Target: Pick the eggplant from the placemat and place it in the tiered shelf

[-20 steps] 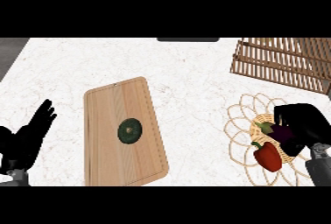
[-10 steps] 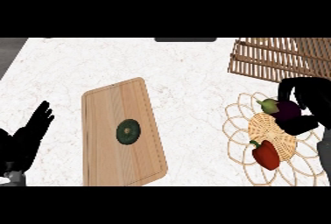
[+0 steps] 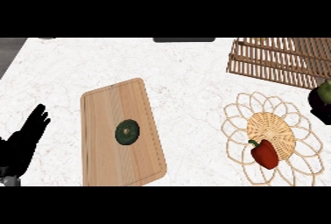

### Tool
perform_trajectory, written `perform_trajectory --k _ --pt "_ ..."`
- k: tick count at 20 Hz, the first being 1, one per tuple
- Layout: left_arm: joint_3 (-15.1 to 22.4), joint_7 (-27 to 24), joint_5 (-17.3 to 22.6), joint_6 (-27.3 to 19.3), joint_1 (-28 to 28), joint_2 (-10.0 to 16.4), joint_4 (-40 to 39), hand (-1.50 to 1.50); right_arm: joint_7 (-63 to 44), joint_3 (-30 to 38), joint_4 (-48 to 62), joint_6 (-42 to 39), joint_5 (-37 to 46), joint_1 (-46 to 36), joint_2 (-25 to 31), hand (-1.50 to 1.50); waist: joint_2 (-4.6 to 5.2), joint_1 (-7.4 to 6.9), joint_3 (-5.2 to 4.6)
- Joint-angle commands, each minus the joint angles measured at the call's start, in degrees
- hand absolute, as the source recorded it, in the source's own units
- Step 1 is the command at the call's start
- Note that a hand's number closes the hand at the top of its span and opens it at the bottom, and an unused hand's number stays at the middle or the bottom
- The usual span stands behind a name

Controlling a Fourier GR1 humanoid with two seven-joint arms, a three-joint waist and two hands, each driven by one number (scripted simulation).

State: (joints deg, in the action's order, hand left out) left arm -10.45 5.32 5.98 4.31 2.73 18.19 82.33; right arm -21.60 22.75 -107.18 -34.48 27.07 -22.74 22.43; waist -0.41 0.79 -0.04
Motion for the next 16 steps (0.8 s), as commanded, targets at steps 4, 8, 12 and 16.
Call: perform_trajectory --k 4,8,12,16 --pt "0.9 -0.6 -2.0 -0.9 -0.5 -1.7 -0.5 0.0 -13.6 9.7 -6.7 -6.9 -14.1 -7.6 5.6 1.5 0.2 -0.5 0.0" --pt "0.1 3.3 -0.8 -0.4 0.0 -0.5 4.3 0.0 -18.6 12.1 -4.1 -4.1 -16.1 -14.9 9.9 1.5 0.14 -0.97 0.02" --pt "-0.3 -0.1 -1.2 0.5 -2.4 -1.2 -2.2 0.0 -19.9 6.4 -0.5 -1.8 -9.5 -19.4 15.2 1.5 0.49 -1.32 -0.03" --pt "-0.9 2.8 -0.5 1.2 -1.3 0.0 2.9 0.0 -13.0 4.4 8.3 -0.4 -4.6 -20.3 20.2 1.5 0.49 -1.64 0.03"
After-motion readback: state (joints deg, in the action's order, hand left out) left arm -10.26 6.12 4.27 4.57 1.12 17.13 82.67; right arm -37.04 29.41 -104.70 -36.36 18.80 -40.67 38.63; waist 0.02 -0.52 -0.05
